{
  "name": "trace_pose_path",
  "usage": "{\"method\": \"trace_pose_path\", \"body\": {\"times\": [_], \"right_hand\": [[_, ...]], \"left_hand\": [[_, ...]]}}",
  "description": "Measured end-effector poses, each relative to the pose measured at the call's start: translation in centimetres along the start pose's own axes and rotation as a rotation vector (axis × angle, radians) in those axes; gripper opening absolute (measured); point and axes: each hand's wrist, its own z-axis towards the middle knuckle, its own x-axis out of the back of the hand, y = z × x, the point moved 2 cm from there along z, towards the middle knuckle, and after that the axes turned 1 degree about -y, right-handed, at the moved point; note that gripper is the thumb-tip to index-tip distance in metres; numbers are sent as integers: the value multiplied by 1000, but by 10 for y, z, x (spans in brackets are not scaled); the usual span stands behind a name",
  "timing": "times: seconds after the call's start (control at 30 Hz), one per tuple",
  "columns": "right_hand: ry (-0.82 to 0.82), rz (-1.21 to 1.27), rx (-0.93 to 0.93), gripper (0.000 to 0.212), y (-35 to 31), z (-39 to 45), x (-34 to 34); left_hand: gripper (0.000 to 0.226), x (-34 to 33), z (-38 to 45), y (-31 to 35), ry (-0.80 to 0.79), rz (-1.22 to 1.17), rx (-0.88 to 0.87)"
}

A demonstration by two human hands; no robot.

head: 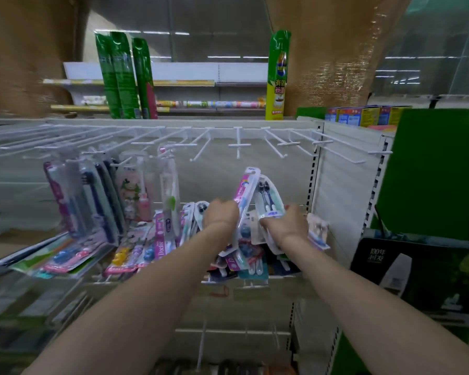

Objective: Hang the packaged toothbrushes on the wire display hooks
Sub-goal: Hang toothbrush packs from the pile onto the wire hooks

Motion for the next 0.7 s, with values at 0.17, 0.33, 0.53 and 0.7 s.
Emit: {"method": "trace_pose_path", "body": {"times": [0.17,0.33,0.53,0.7], "right_hand": [[12,14,-44,44,-8,-20,-16],[27,87,-30,43,-14,-53,-34],[67,90,-20,44,-37,-100,-62],[74,73,-28,51,-61,-139,-90]], "left_hand": [[52,28,-14,-15,41,-74,25],[36,55,-23,-35,-23,-130,-33],[22,103,-29,-64,-88,-101,-98],[28,152,-44,-89,-157,-109,-122]]}}
